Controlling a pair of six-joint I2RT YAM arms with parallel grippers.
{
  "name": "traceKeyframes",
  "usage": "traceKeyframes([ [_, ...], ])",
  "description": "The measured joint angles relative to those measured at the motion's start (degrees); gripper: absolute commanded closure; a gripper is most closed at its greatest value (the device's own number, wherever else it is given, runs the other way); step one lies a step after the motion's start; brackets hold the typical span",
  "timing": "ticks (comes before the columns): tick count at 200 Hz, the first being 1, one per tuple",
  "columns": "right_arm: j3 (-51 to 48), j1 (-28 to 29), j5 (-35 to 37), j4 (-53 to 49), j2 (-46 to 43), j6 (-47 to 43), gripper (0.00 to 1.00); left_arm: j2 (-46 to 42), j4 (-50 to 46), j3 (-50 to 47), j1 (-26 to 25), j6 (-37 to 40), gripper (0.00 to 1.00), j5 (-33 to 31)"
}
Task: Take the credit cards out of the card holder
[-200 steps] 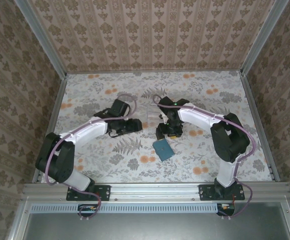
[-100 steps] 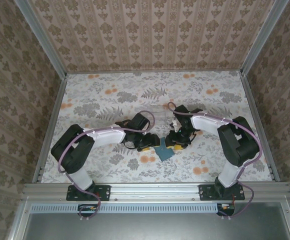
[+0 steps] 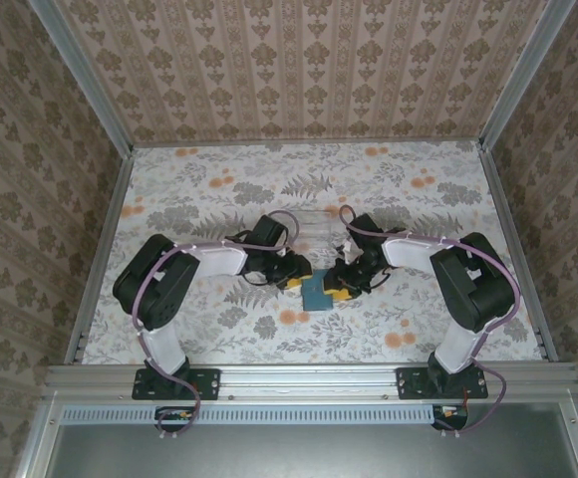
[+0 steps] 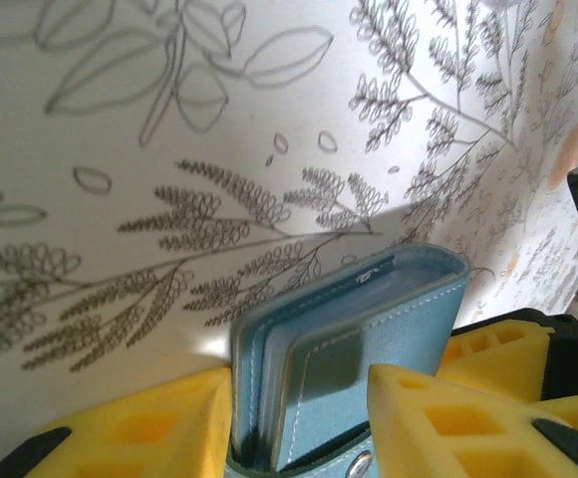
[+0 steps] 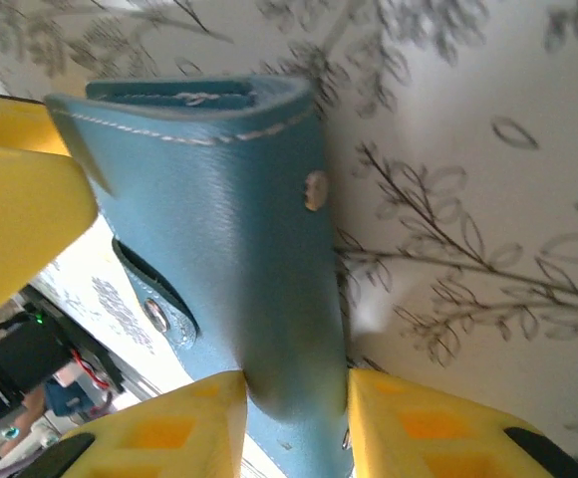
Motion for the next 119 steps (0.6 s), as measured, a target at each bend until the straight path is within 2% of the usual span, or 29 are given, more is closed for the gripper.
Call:
traceKeyframes([
  [40, 0.5, 0.1, -0.9, 5.9, 1.1, 3.9, 0.67, 1.9, -1.1, 2.8, 3.8, 2.9, 0.58, 0.9],
  [66, 1.6, 0.1, -1.2, 6.9, 1.7, 4.8, 0.64, 1.9, -5.7, 5.4, 6.1, 6.1, 0.55, 0.5],
  [93, 4.4, 0.0, 0.3, 3.6, 1.7, 2.6, 0.64, 1.7, -13.9, 10.6, 6.4, 11.1, 0.53, -3.6],
  [119, 6.0, -0.3, 1.9, 1.6, 1.7, 0.7, 0.64, 1.0, -21.4, 13.9, 4.3, 14.3, 0.55, -8.0],
])
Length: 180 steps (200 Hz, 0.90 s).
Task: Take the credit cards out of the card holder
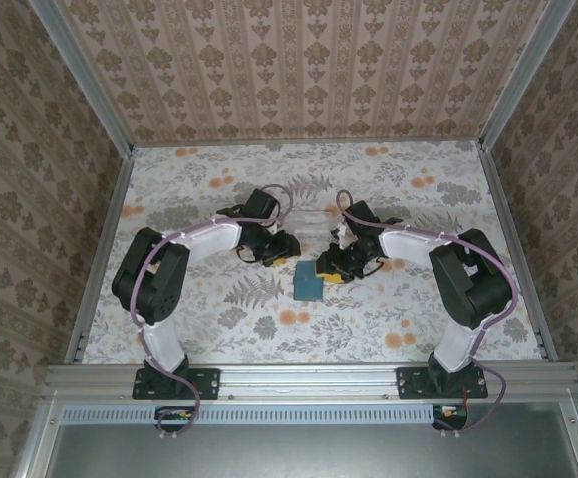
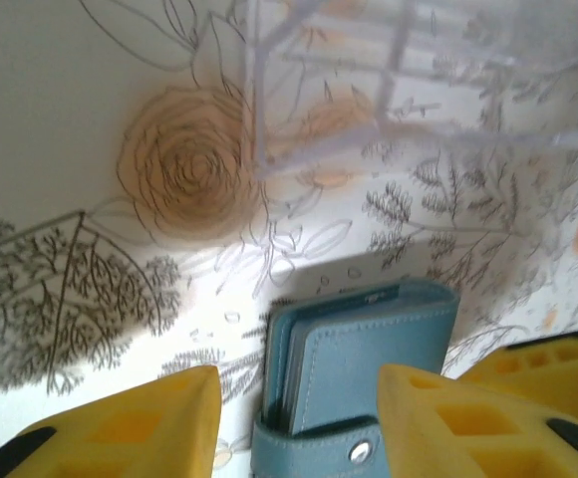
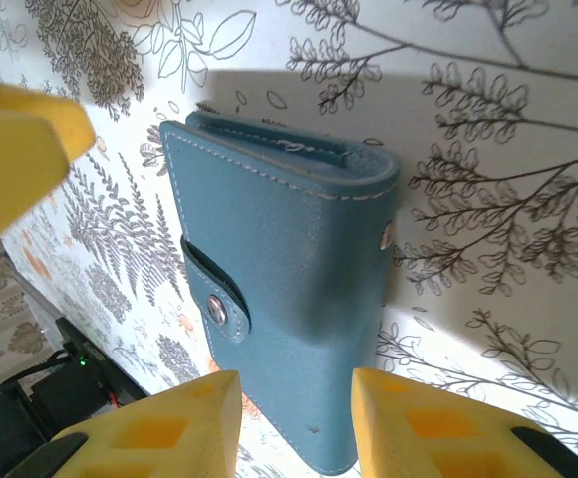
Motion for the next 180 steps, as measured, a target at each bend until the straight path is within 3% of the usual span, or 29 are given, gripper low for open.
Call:
traceKeyframes([
  [71, 0.0, -3.4, 3.1, -2.5, -0.2, -0.7, 0.67, 1.6, -14.4, 9.7, -11.4, 1.9, 0.57, -9.2],
  [180, -1.4, -3.8, 0.2, 0.5, -0.4, -0.1, 0.67, 8.5, -20.6, 14.7, -13.5, 1.9, 0.6, -12.9],
])
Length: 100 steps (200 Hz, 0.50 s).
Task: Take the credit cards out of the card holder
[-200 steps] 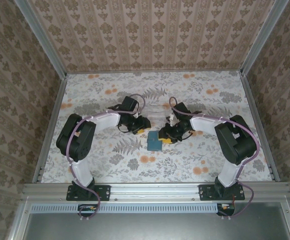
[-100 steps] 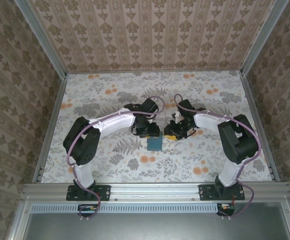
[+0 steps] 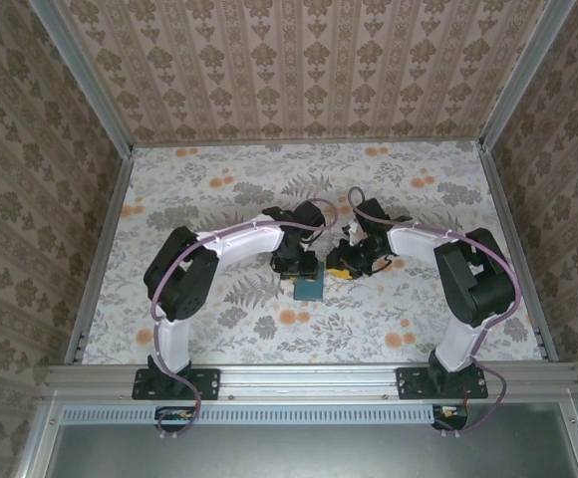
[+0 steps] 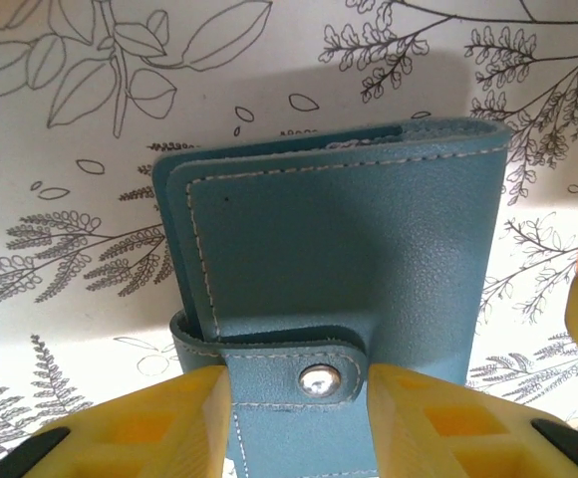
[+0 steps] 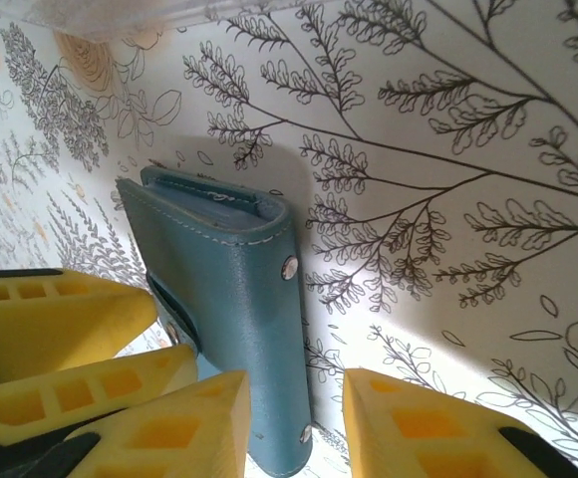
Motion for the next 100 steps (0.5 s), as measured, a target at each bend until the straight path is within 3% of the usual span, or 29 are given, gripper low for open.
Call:
traceKeyframes([
  [100, -0.3, 2.7, -3.5, 3.5, 3.7, 1.3, 0.65, 0.7, 0.0, 0.7, 0.0, 2.1, 0.9, 1.0],
])
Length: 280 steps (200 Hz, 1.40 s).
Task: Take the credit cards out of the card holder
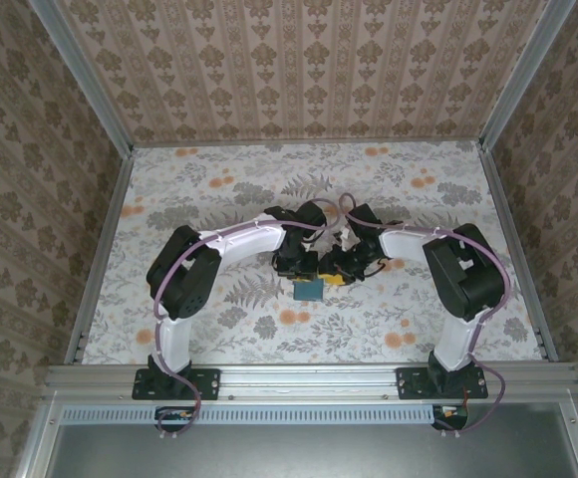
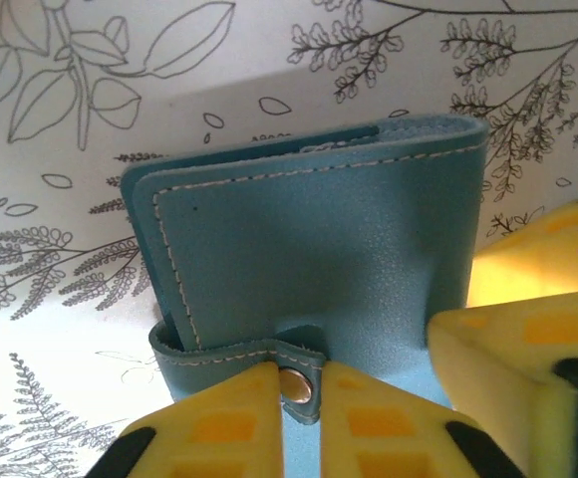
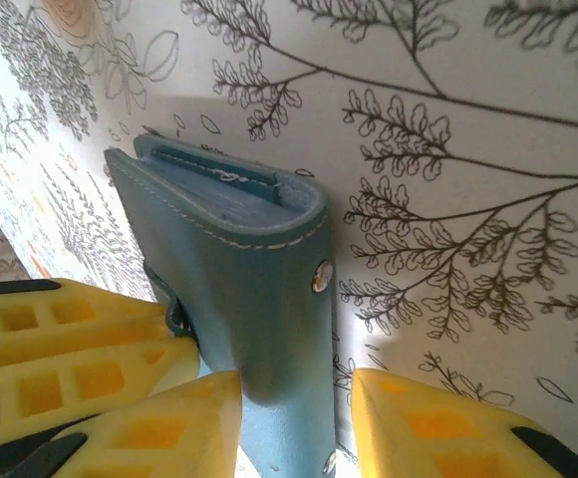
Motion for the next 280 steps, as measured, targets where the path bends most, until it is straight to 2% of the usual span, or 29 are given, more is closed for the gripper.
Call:
traceKeyframes([
  [16, 0.0, 0.2, -0.6, 0.9, 0.4, 0.3, 0.67, -0.3, 0.5, -0.5, 0.0, 0.1, 0.91, 0.3],
  [92, 0.8, 0.1, 0.0, -0.1, 0.9, -0.2, 0.92, -4.8, 5.1, -5.7, 1.2, 0.0, 0.95, 1.1],
  [138, 2.3, 0.1, 1.7, -2.9, 0.9, -2.5, 0.94, -8.4, 5.5, -8.7, 3.1, 0.0, 0.94, 1.1],
  [152, 3.0, 0.1, 2.5, -4.3, 0.9, -3.4, 0.91, -9.2, 5.5, -9.4, 3.6, 0.1, 0.88, 1.1],
  [172, 3.9, 0.1, 3.7, -6.4, 0.9, -4.6, 0.8, -10.0, 5.8, -10.9, 4.2, 0.6, 0.72, 1.2],
  [198, 4.9, 0.1, 5.3, -8.9, 0.9, -5.9, 0.75, -10.1, 6.1, -12.1, 4.5, 1.0, 0.7, 1.2],
  [217, 5.6, 0.2, 6.1, -10.4, 0.9, -6.1, 0.75, -10.1, 6.7, -12.1, 4.6, 1.1, 0.71, 1.2],
  [252, 6.9, 0.7, 7.7, -13.0, 0.9, -6.5, 0.73, -10.1, 8.9, -12.7, 5.1, 2.3, 0.85, 2.0],
  [280, 8.5, 1.9, 11.1, -15.7, 0.8, -6.7, 0.52, -10.1, 11.8, -14.8, 6.4, 2.4, 0.9, 3.5],
])
